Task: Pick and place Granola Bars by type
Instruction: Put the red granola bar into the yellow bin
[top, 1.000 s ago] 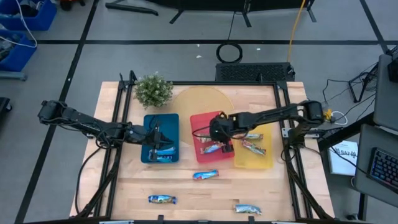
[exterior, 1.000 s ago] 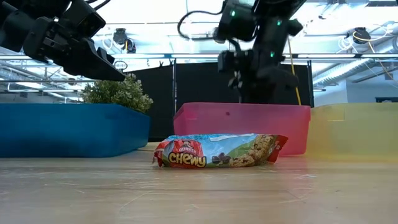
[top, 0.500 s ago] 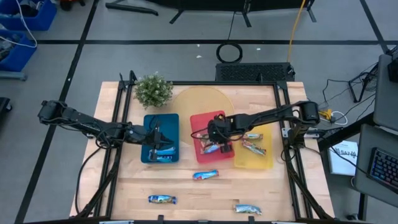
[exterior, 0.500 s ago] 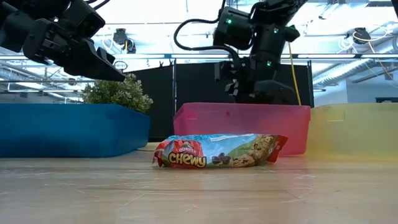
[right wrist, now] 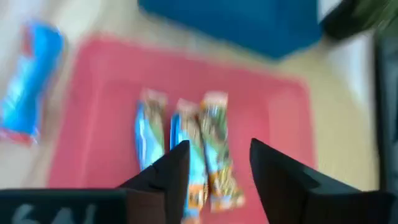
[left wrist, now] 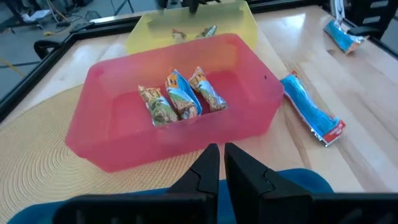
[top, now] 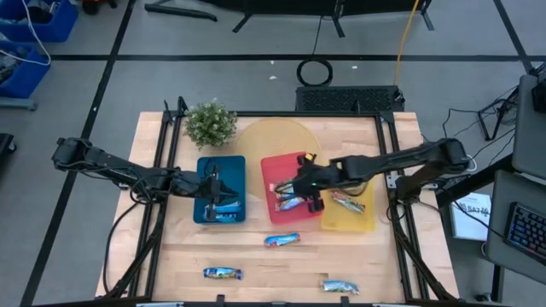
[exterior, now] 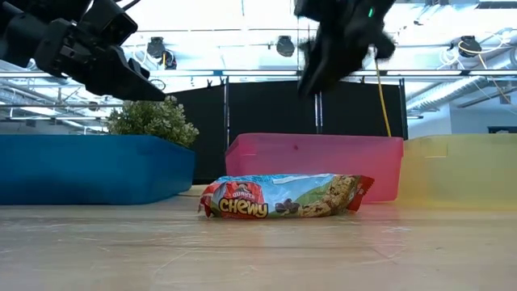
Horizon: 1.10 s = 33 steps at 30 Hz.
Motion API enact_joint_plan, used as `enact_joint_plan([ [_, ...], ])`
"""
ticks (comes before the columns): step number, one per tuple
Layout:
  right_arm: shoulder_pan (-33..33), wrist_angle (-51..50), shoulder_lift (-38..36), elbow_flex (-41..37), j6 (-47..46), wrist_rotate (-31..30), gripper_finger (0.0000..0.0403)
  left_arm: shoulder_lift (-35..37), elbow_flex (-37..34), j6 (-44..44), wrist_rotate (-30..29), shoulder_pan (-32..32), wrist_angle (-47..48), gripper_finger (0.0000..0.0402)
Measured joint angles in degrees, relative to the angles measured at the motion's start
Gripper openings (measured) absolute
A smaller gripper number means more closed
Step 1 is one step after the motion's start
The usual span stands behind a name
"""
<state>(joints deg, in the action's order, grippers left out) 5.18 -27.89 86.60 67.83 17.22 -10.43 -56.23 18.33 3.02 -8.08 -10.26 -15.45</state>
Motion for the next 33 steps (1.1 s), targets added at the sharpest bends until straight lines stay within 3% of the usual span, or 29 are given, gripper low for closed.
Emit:
enact_joint_plan([
  [5, 3.4, 3.2, -5.3, 0.0, 0.0, -4.4, 0.0082, 0.0, 0.0, 0.4, 0.0, 0.0, 0.1, 0.0033],
  [9, 6.8, -0.4, -5.4, 0.0, -1.0, -6.5, 0.0012, 0.0, 0.0, 0.0, 0.0, 0.0, 0.1, 0.0033],
  [15, 12.8, -3.0, -1.2, -0.1, -8.7, -15.4, 0.0012, 0.0, 0.0, -3.6, 0.1, -0.1, -0.9, 0.0033],
  [21, 17.0, -0.3, -2.3, -2.3, -7.6, -13.2, 0.0003, 0.0, 0.0, -3.4, -0.1, -0.2, -1.1, 0.0033],
  [26, 16.5, 8.2, -13.1, -11.1, -6.8, -10.2, 0.0001, 0.0, 0.0, -8.0, -0.4, -0.2, -1.2, 0.0033],
  [33, 15.1, 28.8, -30.6, -32.4, -8.3, -9.0, 0.0001, -0.6, 0.0, -13.0, 0.6, -0.6, -1.3, 0.0033],
])
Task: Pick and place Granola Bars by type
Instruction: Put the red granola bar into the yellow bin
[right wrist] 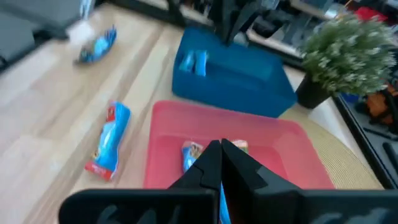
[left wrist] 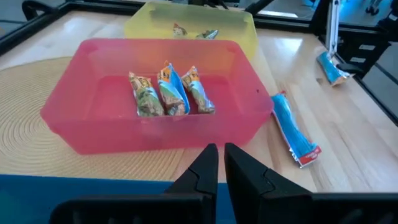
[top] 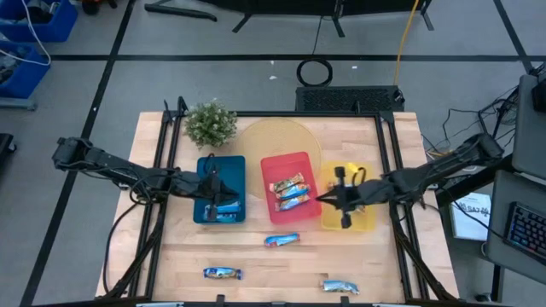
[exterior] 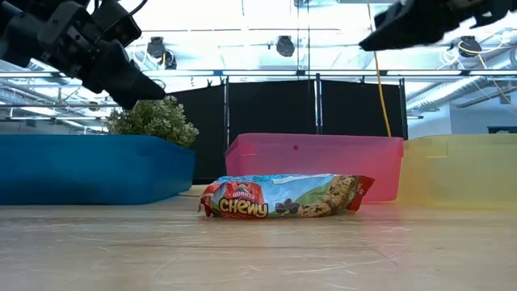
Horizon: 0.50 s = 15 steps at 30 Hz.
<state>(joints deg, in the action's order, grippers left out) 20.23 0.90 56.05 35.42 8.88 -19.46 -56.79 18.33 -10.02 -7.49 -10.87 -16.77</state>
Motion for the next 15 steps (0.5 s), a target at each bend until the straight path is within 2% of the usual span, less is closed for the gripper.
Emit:
enact_joint_plan([
  [7, -0.3, 6.2, -10.8, -13.6, -0.7, 0.0, 0.0000, -0.2, 1.1, 2.9, -0.3, -1.3, -0.4, 0.0033],
  [12, -0.3, 16.6, -16.2, -22.2, -1.4, -0.1, 0.0000, -0.4, 3.2, 1.7, -1.7, -2.5, 0.4, 0.0033],
  [15, -0.3, 19.6, -18.3, -25.5, -2.2, -0.1, 0.0000, -3.7, 5.1, 0.9, -3.9, -4.0, 0.0, 0.0033],
])
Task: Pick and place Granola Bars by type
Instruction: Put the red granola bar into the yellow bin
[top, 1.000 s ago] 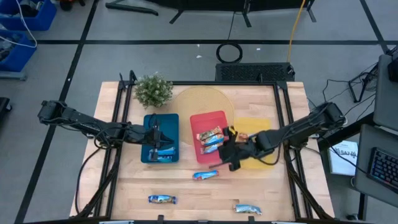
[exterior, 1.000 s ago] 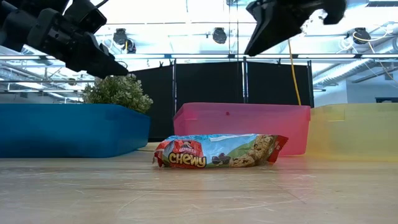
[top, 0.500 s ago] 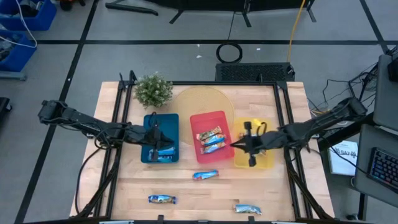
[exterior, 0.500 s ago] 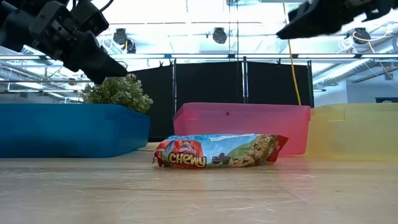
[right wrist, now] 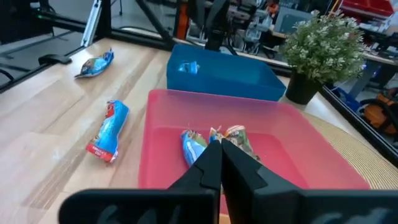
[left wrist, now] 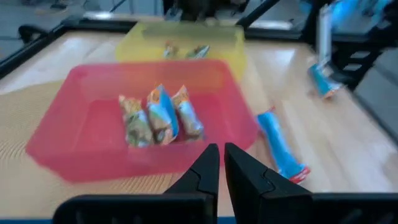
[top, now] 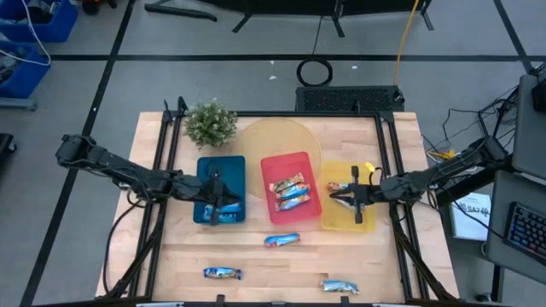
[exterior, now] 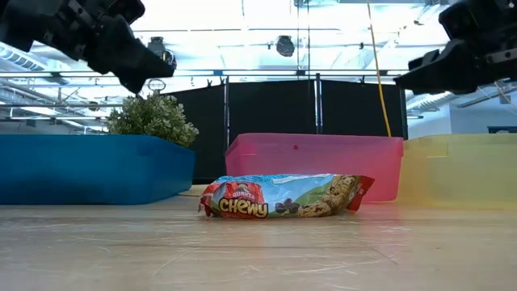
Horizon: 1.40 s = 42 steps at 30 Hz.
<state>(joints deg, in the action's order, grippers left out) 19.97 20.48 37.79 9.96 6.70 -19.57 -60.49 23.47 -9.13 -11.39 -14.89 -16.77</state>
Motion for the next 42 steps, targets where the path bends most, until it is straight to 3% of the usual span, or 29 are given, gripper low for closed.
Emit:
enact_joint_plan([
  [12, 0.0, -0.6, -3.0, -0.7, 1.5, -3.1, 0.0000, -26.0, 17.6, -0.6, -3.8, -6.5, 1.6, 0.0039],
  [19, 0.0, -0.6, -3.2, -0.7, 1.8, -3.1, 0.0000, -38.5, 32.3, -0.6, -4.0, -11.1, 9.3, 0.0114],
  [25, 0.0, -0.6, -3.1, -0.7, 1.5, -3.1, 0.0000, -43.4, 40.7, -7.9, -9.1, -13.4, 25.9, 0.0204],
  [30, 0.0, -0.6, -3.1, -0.7, 1.5, -3.1, 0.0000, -46.1, 43.8, -13.7, -5.4, -13.2, 27.5, 0.0258],
  [35, 0.0, -0.8, -3.1, -0.7, 1.3, -3.1, 0.0000, -50.9, 46.3, -13.3, -5.5, -13.1, 28.6, 0.0283],
  [42, 0.0, -1.6, -2.9, -0.7, 0.0, -3.1, 0.0000, -54.7, 48.3, -12.6, -5.1, -11.3, 28.7, 0.0287],
])
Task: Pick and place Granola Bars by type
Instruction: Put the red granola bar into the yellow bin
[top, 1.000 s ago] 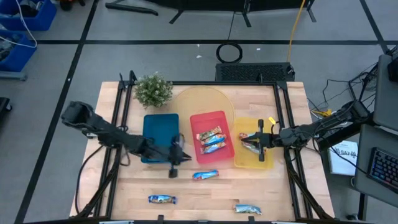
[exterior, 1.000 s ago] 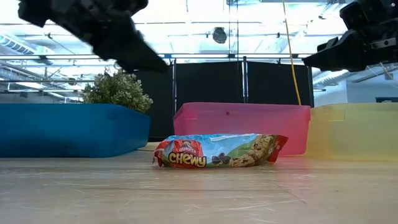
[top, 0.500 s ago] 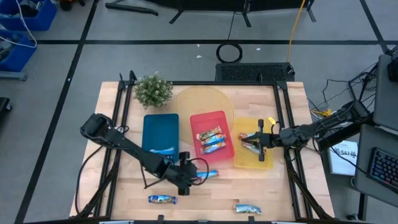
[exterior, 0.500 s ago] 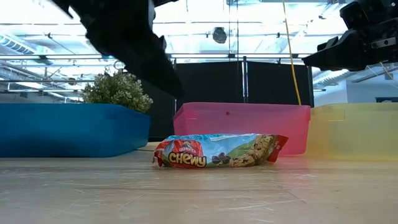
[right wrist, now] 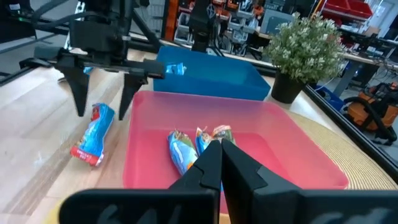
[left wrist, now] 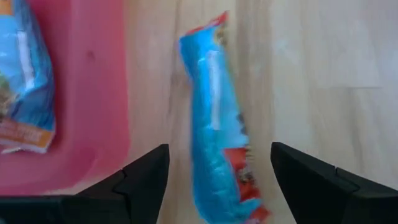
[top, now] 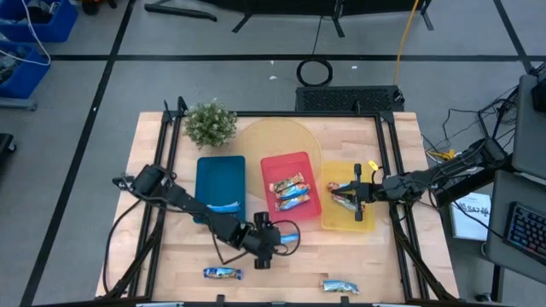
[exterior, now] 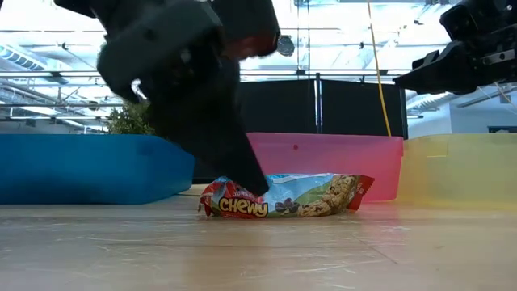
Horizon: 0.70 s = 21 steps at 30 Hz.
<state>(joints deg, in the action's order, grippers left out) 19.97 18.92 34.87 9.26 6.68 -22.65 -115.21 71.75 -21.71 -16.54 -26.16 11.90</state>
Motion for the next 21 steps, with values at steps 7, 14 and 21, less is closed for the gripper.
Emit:
enact_joint_plan([
  [7, 0.0, -0.3, 0.1, 0.0, 0.0, 0.0, 0.0000, 0.0, 0.0, -0.1, 1.6, 1.1, 1.0, 0.0253],
  [14, 0.0, -0.4, 0.1, 0.0, 0.0, 0.2, 0.0000, -1.8, 0.0, 0.1, 3.5, 1.1, 0.5, 0.0173],
  [21, 0.0, -0.4, 0.1, 0.0, 0.1, 0.2, 0.0000, -0.9, -0.1, 5.4, 6.8, 1.1, 0.6, 0.0056],
])
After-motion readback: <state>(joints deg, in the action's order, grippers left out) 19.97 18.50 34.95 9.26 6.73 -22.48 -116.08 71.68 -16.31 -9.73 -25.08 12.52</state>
